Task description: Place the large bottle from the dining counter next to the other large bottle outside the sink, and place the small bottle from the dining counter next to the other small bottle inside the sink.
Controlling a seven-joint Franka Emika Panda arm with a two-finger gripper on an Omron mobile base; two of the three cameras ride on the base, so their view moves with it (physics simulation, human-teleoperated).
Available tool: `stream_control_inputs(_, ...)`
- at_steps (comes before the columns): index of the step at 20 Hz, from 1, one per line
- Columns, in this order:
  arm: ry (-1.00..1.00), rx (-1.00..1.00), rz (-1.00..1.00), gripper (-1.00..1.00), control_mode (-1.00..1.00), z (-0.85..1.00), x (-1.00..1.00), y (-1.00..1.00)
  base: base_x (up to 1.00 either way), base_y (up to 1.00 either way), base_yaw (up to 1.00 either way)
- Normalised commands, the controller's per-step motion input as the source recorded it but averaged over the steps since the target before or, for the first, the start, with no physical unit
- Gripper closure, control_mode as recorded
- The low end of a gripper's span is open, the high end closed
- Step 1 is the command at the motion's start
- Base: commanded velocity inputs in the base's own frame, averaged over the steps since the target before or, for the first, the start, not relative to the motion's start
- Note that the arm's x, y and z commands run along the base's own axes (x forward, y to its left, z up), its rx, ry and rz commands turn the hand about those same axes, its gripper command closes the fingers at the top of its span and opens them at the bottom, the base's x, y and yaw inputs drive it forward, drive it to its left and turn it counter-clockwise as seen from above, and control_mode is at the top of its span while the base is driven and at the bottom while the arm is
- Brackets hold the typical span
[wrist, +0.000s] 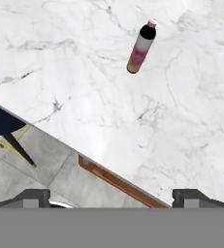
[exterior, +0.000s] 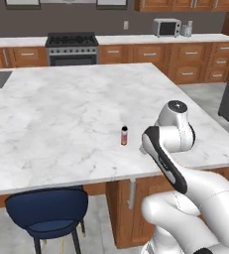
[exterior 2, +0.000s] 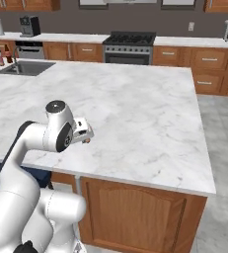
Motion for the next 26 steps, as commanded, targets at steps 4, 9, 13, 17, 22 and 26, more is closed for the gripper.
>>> stream_control_inputs(4, 0.0, 0.0, 0.0, -1.0, 1.0, 0.0, 0.0, 0.0, 0.44, 0.31, -0.05)
stream_control_inputs(9, 0.0, 0.0, 0.0, -1.0, 1.0, 0.0, 0.0, 0.0, 0.37, 0.31, -0.04)
stream_control_inputs(13, 0.0, 0.0, 0.0, -1.0, 1.0, 0.0, 0.0, 0.0, 0.24, 0.24, -0.03)
stream_control_inputs(17, 0.0, 0.0, 0.0, -1.0, 1.0, 0.0, 0.0, 0.0, 0.03, 0.06, 0.0)
stream_control_inputs(22, 0.0, 0.0, 0.0, -1.0, 1.0, 0.0, 0.0, 0.0, 0.01, 0.0, 0.0)
stream_control_inputs(26, 0.0, 0.0, 0.0, -1.0, 1.0, 0.0, 0.0, 0.0, 0.07, 0.0, 0.0)
